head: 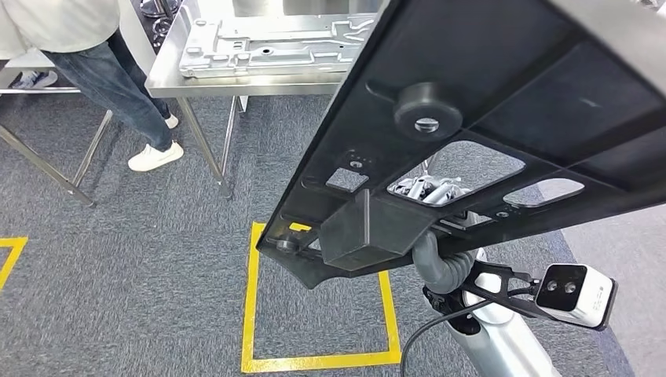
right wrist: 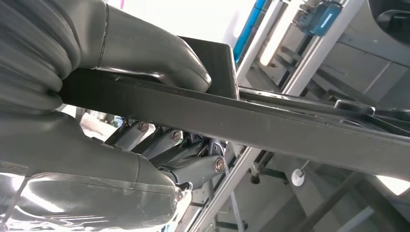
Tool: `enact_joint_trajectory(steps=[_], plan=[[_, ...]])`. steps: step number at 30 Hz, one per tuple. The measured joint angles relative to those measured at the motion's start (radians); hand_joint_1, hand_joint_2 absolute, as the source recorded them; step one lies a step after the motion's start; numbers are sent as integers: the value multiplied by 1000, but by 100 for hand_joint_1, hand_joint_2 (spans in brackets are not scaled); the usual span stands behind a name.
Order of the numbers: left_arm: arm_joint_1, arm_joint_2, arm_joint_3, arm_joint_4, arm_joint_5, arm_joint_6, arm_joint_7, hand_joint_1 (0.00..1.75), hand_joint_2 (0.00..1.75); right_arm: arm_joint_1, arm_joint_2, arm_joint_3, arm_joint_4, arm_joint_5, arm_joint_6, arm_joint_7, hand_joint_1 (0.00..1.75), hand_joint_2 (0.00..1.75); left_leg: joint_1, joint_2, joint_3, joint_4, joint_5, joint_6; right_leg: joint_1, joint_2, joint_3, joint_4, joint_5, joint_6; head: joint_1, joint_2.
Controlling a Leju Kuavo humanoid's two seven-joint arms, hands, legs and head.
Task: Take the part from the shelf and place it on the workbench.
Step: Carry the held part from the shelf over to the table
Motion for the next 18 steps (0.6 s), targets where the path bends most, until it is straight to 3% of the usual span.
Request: enact_joint_trajectory(steps=[2, 4, 5, 6, 7, 9, 10, 12, 15, 17, 18], plan=[[-1, 0, 0, 0, 0, 0, 0, 0, 0, -1, 0, -2, -2, 0, 1, 0, 175, 175, 4, 2, 7, -6, 1, 9, -3, -4, -43, 92, -48, 8, 3, 0], [-1, 0, 0, 0, 0, 0, 0, 0, 0, 2, 0, -2, -3, 1, 1, 3, 175, 175, 4, 4, 8, -6, -2, 12, -8, -5, -122, 237, -102, 14, 4, 0], [-1, 0, -1, 0, 0, 0, 0, 0, 0, 4, 0, -2, -3, 2, 2, 4, 175, 175, 3, 5, 9, -6, -4, 12, -9, -6, -149, 278, -108, 17, 4, 0], [0, 0, -1, 0, 0, 0, -1, 0, 0, 5, 0, -2, -3, 4, 2, 6, 175, 175, 3, 5, 11, -6, -7, 12, -11, -6, -159, 285, -94, 18, 4, 0], [0, 0, -1, 0, 0, 0, -1, 0, 0, 6, 0, -3, -3, 6, 4, 8, 175, 175, 3, 5, 15, -6, -10, 10, -12, -8, -143, 244, -61, 17, 4, 0], [-1, 0, -2, 0, 0, 0, -2, 0, 0, 6, 0, -5, -3, 9, 11, 8, 175, 175, 2, 5, 26, -5, -18, 3, -11, -17, -71, 93, 14, 12, 4, 0], [-1, -1, -2, 0, 0, 0, -3, 0, 0, 5, 1, -7, -3, 10, 13, 9, 175, 175, 0, 5, 30, -4, -23, -2, -9, -20, -43, 33, 34, 8, 4, 0], [-2, 0, -4, 0, 0, 2, -5, 0, 0, 5, 4, -10, -3, 12, 17, 9, 175, 175, -3, 5, 33, -4, -29, -13, -4, -22, -21, -15, 38, -2, 3, 0], [-2, 0, -6, 0, 0, 6, -5, 0, 0, 5, 7, -15, -4, 13, 20, 10, 175, 175, 1, 9, 38, -5, -39, -31, -5, -16, -15, -22, 35, -19, 3, 0], [-4, -1, -7, 0, 0, 6, -5, 0, 0, 3, 13, -16, -5, 14, 20, 12, 175, 175, 4, 9, 10, 64, -71, -40, -7, -16, -3, -27, 31, -31, 0, 0], [-5, -1, -8, 0, 0, 6, -5, 0, 0, 3, 15, -16, -5, 15, 20, 12, 175, 175, 4, 8, -23, 129, -97, -42, -6, -16, 2, -28, 27, -36, -1, 0]])
